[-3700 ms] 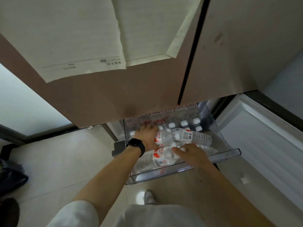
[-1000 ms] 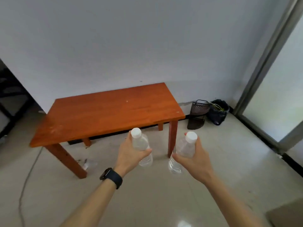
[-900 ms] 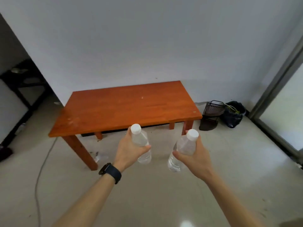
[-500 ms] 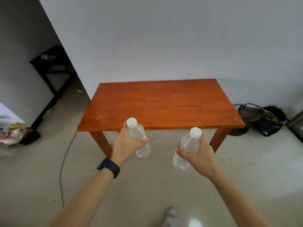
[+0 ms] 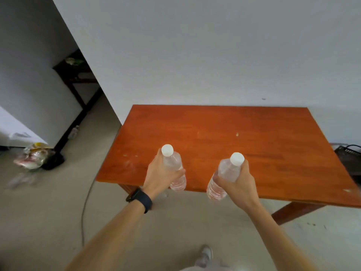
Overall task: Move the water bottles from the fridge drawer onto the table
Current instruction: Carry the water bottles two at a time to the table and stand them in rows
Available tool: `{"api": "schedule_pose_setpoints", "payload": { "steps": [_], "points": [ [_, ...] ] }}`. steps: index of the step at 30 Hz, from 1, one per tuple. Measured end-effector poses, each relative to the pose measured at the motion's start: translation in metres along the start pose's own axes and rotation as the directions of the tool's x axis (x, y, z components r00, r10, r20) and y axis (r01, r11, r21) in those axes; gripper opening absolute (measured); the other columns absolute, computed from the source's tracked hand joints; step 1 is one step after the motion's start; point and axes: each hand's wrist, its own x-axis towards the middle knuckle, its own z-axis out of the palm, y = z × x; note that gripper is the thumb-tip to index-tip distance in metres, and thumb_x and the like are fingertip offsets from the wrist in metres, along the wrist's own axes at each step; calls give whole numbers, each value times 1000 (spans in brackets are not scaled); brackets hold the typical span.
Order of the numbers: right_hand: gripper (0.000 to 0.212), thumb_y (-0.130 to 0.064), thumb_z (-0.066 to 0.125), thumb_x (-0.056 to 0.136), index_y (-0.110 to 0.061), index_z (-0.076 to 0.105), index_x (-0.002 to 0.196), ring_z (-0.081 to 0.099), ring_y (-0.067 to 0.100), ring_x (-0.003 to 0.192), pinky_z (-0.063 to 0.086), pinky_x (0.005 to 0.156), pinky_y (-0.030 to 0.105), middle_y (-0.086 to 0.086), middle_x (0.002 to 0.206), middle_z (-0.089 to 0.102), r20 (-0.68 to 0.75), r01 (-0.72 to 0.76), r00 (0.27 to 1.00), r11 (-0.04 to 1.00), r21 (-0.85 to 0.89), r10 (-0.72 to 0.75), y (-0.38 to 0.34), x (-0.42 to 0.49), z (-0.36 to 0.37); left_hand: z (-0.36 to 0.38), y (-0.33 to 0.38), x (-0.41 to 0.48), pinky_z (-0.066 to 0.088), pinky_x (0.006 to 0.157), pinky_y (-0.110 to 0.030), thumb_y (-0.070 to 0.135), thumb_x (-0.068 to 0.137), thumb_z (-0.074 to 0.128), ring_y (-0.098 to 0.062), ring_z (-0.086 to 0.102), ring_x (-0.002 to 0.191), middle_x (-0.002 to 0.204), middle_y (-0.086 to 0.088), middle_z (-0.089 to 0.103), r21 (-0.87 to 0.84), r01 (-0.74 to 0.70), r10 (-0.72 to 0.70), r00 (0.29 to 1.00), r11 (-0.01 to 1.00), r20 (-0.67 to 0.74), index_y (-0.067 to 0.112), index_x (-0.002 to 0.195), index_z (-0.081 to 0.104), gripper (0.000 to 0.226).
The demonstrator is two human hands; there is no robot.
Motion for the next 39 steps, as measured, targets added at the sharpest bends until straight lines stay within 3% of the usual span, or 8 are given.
{"api": "schedule_pose_setpoints", "payload": {
  "steps": [5, 8, 11, 16, 22, 27, 34, 39],
  "points": [
    [80, -30, 82, 76, -20, 32, 138, 61, 21, 97, 51, 74, 32, -3, 110, 58, 36, -33, 999, 999, -32, 34, -7, 70, 33, 3, -17, 68, 51, 77, -27, 41, 71, 85, -10, 61, 97, 108, 10, 61, 40, 81, -81, 997, 996, 12, 24, 125, 46, 69],
    [80, -36, 80, 74, -20, 33, 137, 65, 20, 96, 55, 74, 35, -2, 110, 62, 84, -62, 994, 996, -66, 67, -8, 108, 57, 8, -39, 113, 58, 69, -28, 53, 67, 76, -10, 66, 86, 92, 13, 64, 104, 147, -152, 987, 984, 42, 28, 105, 55, 50],
    [71, -40, 79, 72, -22, 39, 127, 67, 16, 90, 60, 73, 40, -5, 106, 64, 136, -74, 987, 991, -112, 89, -9, 147, 84, 16, -69, 160, 50, 54, -17, 56, 66, 63, -15, 67, 71, 78, 5, 62, 163, 188, -200, 977, 969, 66, 20, 95, 57, 47],
    [71, -34, 85, 70, -27, 38, 123, 65, 17, 95, 59, 79, 40, -7, 108, 61, 203, -66, 974, 981, -185, 104, -21, 214, 138, 14, -100, 235, 62, 63, -28, 58, 65, 65, -12, 68, 75, 85, 7, 64, 160, 191, -209, 972, 968, 103, 24, 102, 52, 53],
    [70, -31, 85, 71, -25, 38, 122, 64, 19, 97, 59, 80, 42, -5, 110, 62, 145, -134, 976, 976, -174, 160, -60, 303, 203, -17, -115, 340, 61, 72, -33, 49, 66, 76, -12, 66, 88, 99, 11, 62, 133, 178, -196, 971, 975, 139, 29, 113, 45, 60],
    [64, -28, 81, 72, -22, 41, 121, 65, 13, 90, 58, 74, 32, -7, 102, 61, 76, -143, 985, 977, -161, 156, -104, 391, 256, -39, -131, 439, 61, 81, -35, 40, 69, 81, -14, 64, 98, 108, 10, 62, 61, 155, -162, 979, 986, 128, 29, 124, 45, 66],
    [52, -38, 69, 67, -19, 51, 113, 67, 12, 80, 48, 58, 18, -8, 93, 63, 42, -62, 997, 991, -121, 68, -134, 504, 313, -46, -144, 557, 59, 75, -26, 41, 70, 80, -11, 65, 97, 110, 13, 63, -8, 82, -81, 994, 997, 73, 32, 122, 49, 61],
    [29, -23, 69, 80, -33, 45, 92, 65, 14, 73, 55, 54, 27, -2, 87, 63, 11, 15, 1000, 993, -113, -14, -146, 547, 337, -48, -150, 607, 54, 67, -22, 37, 72, 78, -8, 63, 91, 108, 13, 60, -3, 43, -43, 995, 999, 90, 34, 117, 47, 55]
  ]
}}
